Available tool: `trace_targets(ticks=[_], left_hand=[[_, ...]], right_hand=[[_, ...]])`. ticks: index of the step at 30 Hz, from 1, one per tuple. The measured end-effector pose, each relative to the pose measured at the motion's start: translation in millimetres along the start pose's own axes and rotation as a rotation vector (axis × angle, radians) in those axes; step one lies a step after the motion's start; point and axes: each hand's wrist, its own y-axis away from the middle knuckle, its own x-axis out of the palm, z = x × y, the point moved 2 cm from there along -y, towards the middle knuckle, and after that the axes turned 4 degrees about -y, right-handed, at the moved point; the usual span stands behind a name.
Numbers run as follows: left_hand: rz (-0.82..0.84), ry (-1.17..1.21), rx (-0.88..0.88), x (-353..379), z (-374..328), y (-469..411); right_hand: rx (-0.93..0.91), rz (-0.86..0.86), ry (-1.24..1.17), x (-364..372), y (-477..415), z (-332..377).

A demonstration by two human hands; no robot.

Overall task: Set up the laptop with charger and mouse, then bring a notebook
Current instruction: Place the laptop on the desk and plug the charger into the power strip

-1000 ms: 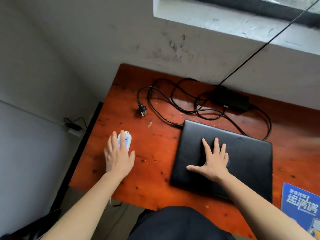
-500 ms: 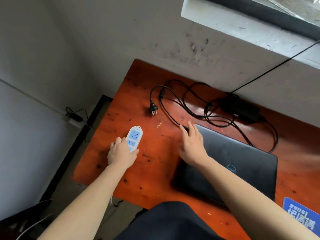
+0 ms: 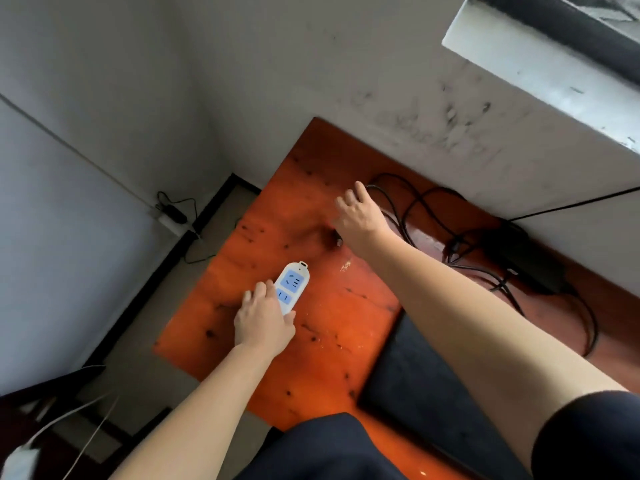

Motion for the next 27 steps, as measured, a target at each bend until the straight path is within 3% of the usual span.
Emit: trace_targets(ticks=[3, 6, 13, 16, 18, 27], left_hand=[[-0.009, 0.002, -0.002, 2, 2, 0], [0.003, 0.015, -0.005, 0, 0, 0], [-0.011, 0.034, -0.030, -5, -1, 1], [-0.036, 0.072, -0.020, -8, 2, 3], [-0.056, 0.132, -0.031, -8, 6, 10], [-0.220, 0.222, 0.174, -3, -6, 88]], right_hand=[[0.016, 0.065, 0.132, -4, 14, 7], [0.066, 0.080, -0.039, 4, 43, 21], [0.253, 0.264, -0.668, 71, 127, 81], [0.369, 0.287, -1.074, 89, 169, 99], [0.345, 0.209, -1.197, 93, 191, 109], [0.317, -0.354, -1.268, 68, 243, 109]])
